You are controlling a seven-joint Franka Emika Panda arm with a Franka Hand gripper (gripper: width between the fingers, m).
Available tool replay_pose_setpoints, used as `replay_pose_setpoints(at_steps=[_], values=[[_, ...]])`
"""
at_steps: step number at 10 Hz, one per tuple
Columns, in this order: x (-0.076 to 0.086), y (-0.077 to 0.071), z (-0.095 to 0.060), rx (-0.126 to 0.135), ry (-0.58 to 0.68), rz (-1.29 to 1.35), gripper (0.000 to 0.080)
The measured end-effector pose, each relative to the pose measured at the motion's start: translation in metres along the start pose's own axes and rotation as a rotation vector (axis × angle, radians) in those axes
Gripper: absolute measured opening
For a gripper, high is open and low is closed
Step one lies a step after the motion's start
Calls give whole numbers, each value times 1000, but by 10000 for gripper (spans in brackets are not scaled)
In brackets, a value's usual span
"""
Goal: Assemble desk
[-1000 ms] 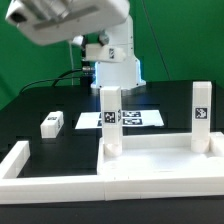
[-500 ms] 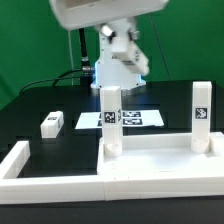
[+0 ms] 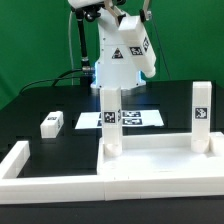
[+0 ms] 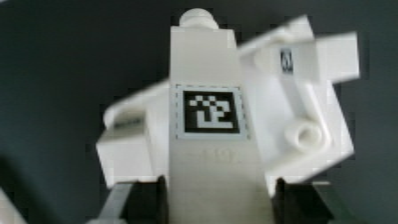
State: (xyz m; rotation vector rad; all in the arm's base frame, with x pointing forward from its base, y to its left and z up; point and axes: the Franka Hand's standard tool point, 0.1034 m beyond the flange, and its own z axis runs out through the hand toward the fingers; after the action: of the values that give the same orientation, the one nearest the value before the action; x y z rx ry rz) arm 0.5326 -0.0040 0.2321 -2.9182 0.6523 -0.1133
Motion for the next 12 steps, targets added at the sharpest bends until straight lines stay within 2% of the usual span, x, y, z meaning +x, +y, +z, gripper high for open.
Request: replay_pose_setpoints(at_steps=[1,2,3,4,5,7,8,9,10,12], values=[[12,-7,1,-60,95,-42,287],[23,-20,-2,-99,185,-89,287],[31,-25,-2,-83,237,-105,287],[40,-35,-3,-86,332,-131,287],[39,-52,-1,-78,406,-152,287],[30,-67,3,-3,500,-141,287],[31,-62,5,-17,484,-153,287],[28,-67,8,-6,480,-140,287],[17,-80,23,-17,464,-181,287],[22,-114,40,-35,473,-276,287]])
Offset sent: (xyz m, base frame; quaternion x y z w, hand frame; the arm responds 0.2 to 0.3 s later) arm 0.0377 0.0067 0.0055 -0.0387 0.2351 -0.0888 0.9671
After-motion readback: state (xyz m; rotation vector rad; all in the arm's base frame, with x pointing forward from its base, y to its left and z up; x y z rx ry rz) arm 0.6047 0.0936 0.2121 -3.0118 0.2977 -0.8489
